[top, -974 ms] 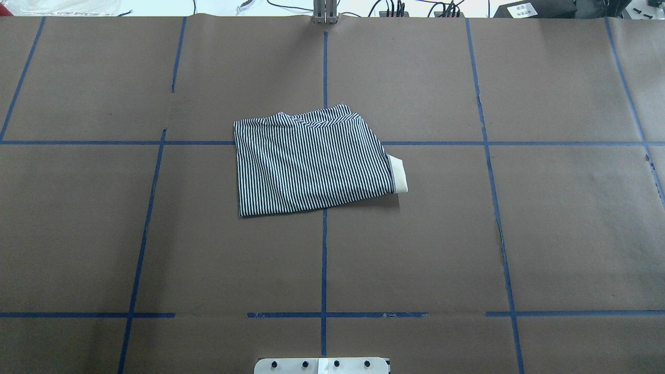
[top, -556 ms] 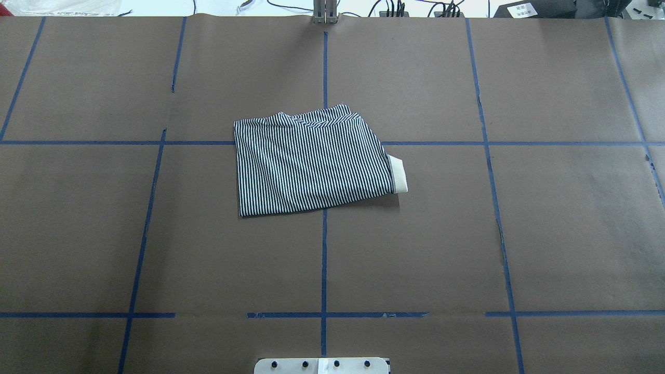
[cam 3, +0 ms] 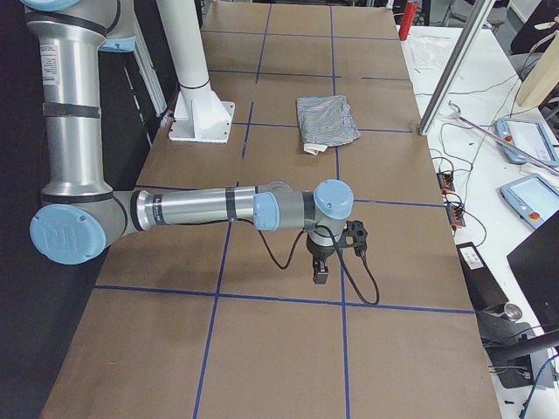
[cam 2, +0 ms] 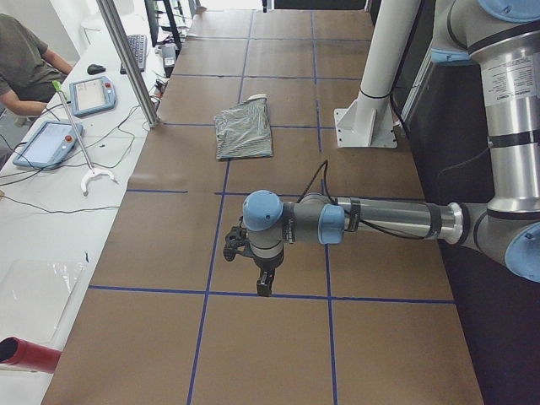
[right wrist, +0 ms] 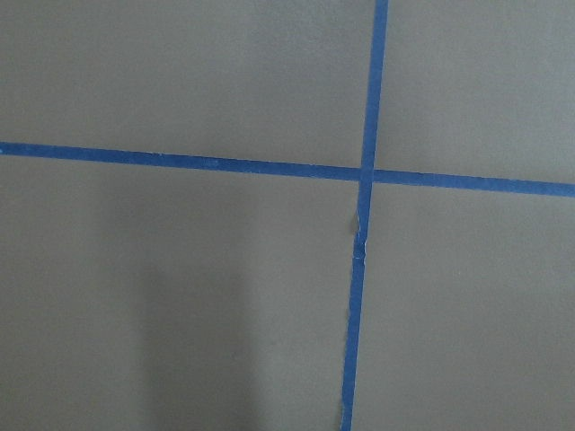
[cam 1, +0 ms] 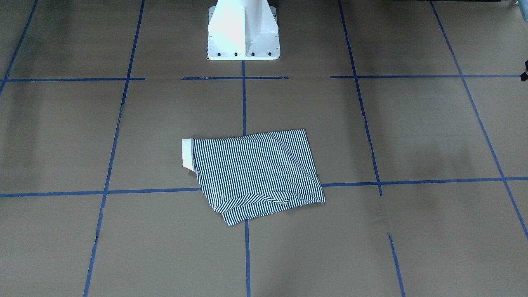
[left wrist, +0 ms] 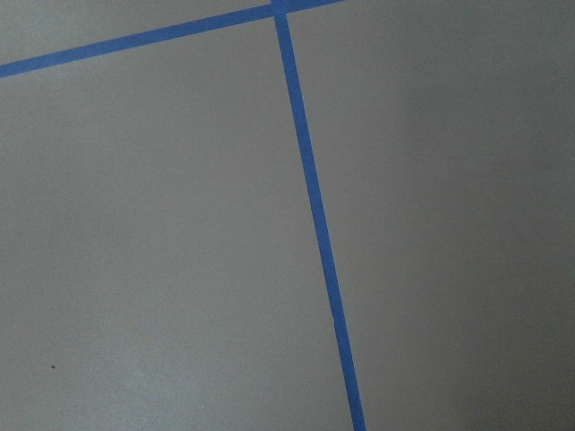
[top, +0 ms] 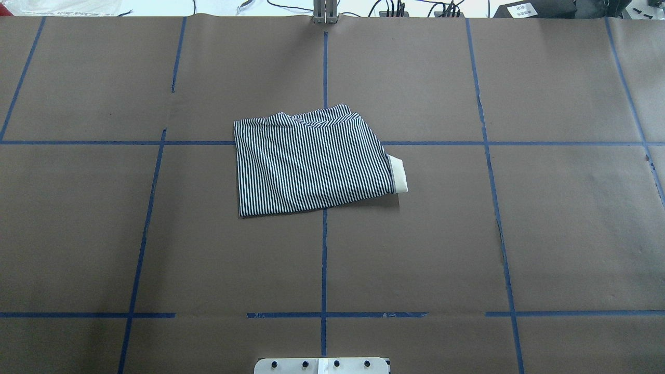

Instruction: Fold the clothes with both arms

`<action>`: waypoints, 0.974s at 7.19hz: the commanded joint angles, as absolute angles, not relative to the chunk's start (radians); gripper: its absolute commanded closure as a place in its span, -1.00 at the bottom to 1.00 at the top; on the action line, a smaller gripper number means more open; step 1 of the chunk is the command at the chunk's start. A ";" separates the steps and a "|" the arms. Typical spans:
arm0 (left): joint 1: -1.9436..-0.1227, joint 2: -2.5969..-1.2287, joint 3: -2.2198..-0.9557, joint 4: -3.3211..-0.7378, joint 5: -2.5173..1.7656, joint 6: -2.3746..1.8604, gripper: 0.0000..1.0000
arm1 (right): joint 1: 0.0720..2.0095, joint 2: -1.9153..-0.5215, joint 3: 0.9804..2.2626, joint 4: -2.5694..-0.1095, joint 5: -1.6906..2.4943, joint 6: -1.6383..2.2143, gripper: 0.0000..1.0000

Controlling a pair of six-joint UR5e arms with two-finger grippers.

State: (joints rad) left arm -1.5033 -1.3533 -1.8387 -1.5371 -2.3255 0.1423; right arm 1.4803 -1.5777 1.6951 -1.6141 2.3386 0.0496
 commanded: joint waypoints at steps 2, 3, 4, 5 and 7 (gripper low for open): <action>-1.508 -1.390 -1.807 -1.539 -2.326 0.140 -1.00 | 1.523 -1.557 1.692 -1.629 2.333 0.035 -1.00; -1.508 -1.394 -1.802 -1.539 -2.326 0.140 -1.00 | 1.525 -1.560 1.686 -1.629 2.333 0.032 -1.00; -1.508 -1.397 -1.801 -1.539 -2.327 0.138 -1.00 | 1.525 -1.563 1.684 -1.631 2.333 0.019 -1.00; -1.509 -1.400 -1.796 -1.540 -2.327 0.138 -1.00 | 1.531 -1.565 1.686 -1.678 2.338 -0.038 -1.00; -1.511 -1.410 -1.767 -1.612 -2.361 0.013 -1.00 | 1.543 -1.565 1.701 -1.756 2.335 -0.135 -1.00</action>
